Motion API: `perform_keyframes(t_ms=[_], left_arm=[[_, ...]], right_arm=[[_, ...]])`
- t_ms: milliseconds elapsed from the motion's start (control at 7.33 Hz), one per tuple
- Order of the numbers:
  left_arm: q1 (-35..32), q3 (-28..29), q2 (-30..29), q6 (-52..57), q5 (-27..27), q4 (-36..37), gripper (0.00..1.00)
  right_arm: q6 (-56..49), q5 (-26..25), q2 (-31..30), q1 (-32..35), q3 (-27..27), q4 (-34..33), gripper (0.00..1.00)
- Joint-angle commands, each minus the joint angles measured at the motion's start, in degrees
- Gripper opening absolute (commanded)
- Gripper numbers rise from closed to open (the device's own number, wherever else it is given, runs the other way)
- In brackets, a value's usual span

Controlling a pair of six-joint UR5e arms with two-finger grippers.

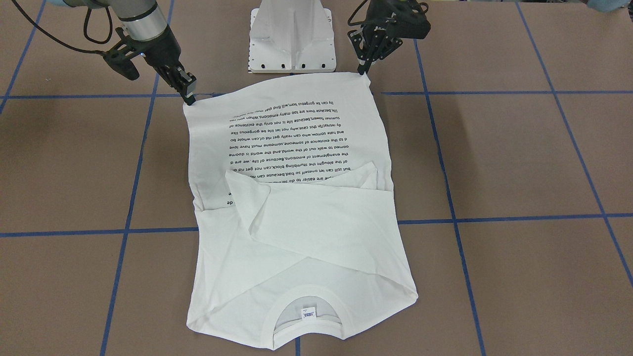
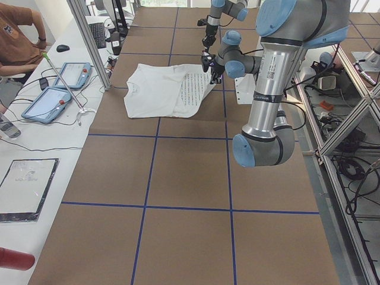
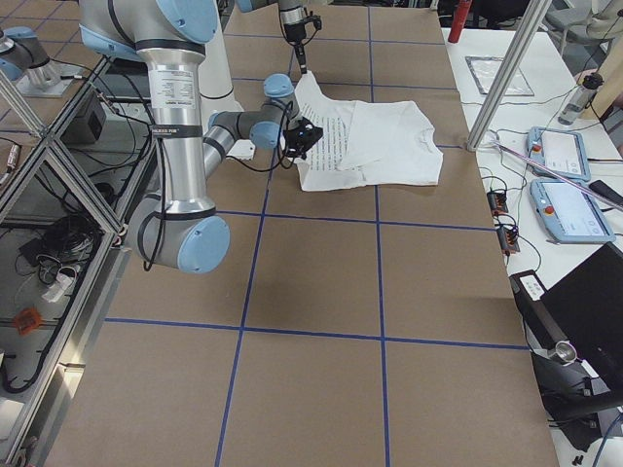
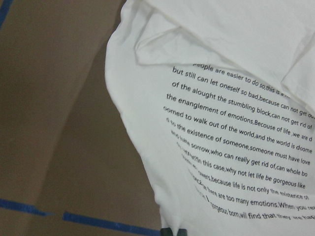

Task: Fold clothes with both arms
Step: 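Lift both hem corners and fold them toward the collar with both grippers, then release the hem near the collar and raise both grippers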

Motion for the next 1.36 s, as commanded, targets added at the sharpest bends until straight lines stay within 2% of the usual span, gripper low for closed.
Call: perform_keyframes(t_ms=[0, 136, 409, 545, 818, 955, 1091, 1227], left_arm=[[-5.52, 9.23, -4.48, 6.76, 0.07, -3.02, 0.0], [-8.77, 13.28, -4.58, 8.09, -0.19, -8.1, 0.0], [-15.8, 21.8, -6.5, 9.41, -2.82, -16.02, 0.0], [-18.79, 25.85, -8.08, 9.42, -3.96, -19.19, 0.0], [-23.02, 31.83, -9.14, 9.59, -6.34, -26.22, 0.0], [-23.3, 37.69, -11.24, 9.51, -6.35, -29.82, 0.0], [-23.91, 44.02, -12.39, 9.51, -6.26, -35.25, 0.0], [-24.18, 48.0, -13.01, 9.68, -6.09, -39.31, 0.0]], right_arm=[[-10.87, 1.6, 13.5, 8.83, -10.67, -8.13, 0.0], [-15.79, 2.73, 16.42, 12.7, -16.11, -7.9, 0.0], [-19.44, 3.63, 28.33, 17.99, -31.38, -7.72, 0.0], [-22.67, 3.63, 31.62, 20.53, -36.94, -7.54, 0.0], [-26.03, 4.06, 36.89, 23.19, -43.99, -7.45, 0.0], [-26.04, 3.98, 40.32, 23.2, -50.21, -4.84, 0.0], [-26.04, 3.72, 40.79, 23.46, -55.32, 0.93, 0.0], [-26.21, 3.45, 41.05, 23.55, -59.63, 4.9, 0.0]])
